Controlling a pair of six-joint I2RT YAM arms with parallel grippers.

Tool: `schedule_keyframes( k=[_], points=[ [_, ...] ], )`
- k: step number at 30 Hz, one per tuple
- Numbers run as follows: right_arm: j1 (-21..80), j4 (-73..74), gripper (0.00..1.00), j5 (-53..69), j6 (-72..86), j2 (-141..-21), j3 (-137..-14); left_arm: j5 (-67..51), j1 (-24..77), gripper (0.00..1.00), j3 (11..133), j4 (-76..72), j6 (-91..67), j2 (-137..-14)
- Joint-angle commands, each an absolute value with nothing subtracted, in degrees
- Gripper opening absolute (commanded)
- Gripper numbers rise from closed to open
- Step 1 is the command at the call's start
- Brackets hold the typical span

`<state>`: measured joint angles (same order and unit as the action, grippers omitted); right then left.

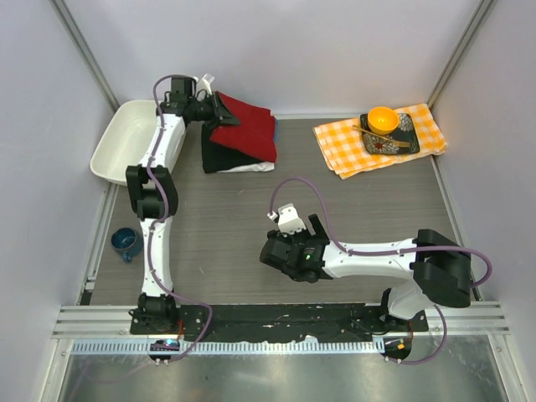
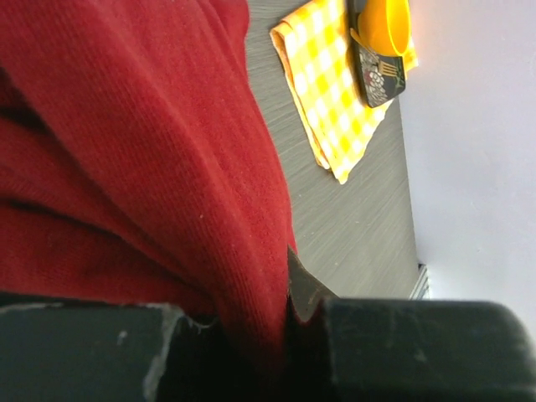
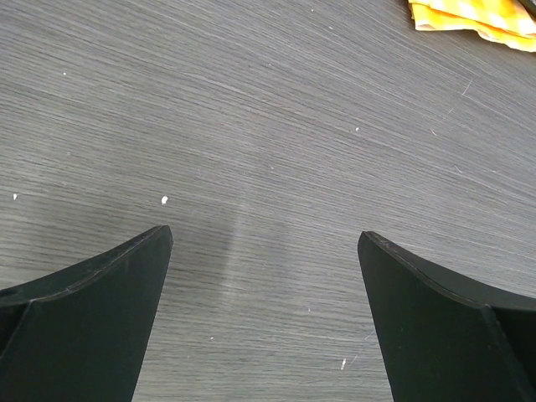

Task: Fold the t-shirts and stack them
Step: Neatly place the folded tshirt to the corner

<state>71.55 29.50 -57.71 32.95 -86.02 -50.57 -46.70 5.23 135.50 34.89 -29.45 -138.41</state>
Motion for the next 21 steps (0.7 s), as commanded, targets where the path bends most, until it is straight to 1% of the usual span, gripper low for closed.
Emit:
schedule_keyframes(
  k=[1,3,7,8,9,10,11,12,13,14,17,21],
  points=[
    [71.5,28.7,0.99,-58.1,34.6,-85.6,-51.1,-49.3,2.6,0.0,136.3,35.1,-24.7,-137.7],
    [71.5,28.7,1.0,-58.0,34.5,-85.6,-51.2,-49.2,1.6,0.0,135.7,35.9,-23.5,-138.1],
    [71.5,28.7,1.0,-57.7,33.9,-85.9,-51.6,-48.3,0.3,0.0,129.3,33.8,-20.7,-136.0],
    [71.5,28.7,1.0,-57.5,33.7,-85.9,-51.6,-47.6,0.2,0.08,127.5,33.4,-20.6,-135.8],
    [71.5,28.7,1.0,-57.4,33.7,-85.7,-51.5,-47.4,0.3,0.19,126.9,33.3,-20.0,-135.8],
    [71.5,28.7,1.0,-57.4,33.7,-85.4,-51.4,-47.4,0.3,0.35,126.4,33.3,-19.9,-136.0],
    [71.5,28.7,1.0,-57.3,33.7,-85.2,-51.2,-46.4,0.3,0.59,126.0,33.6,-19.6,-136.2],
    [71.5,28.7,1.0,-57.3,33.8,-84.9,-51.0,-45.9,0.2,0.65,125.0,33.6,-19.3,-136.3],
    [71.5,28.8,1.0,-57.2,33.8,-84.3,-50.8,-45.5,0.2,0.88,124.6,33.6,-19.2,-136.3],
    [71.5,28.8,1.0,-57.1,33.8,-83.9,-50.4,-44.8,-1.5,1.0,124.3,33.7,-19.2,-136.5],
    [71.5,28.7,1.0,-56.8,33.8,-82.9,-49.8,-43.2,-3.0,1.0,122.6,33.4,-19.9,-135.7],
    [71.5,28.7,1.0,-56.7,33.2,-81.7,-49.7,-37.7,-5.8,1.0,116.9,30.0,-23.2,-132.0]
  ],
)
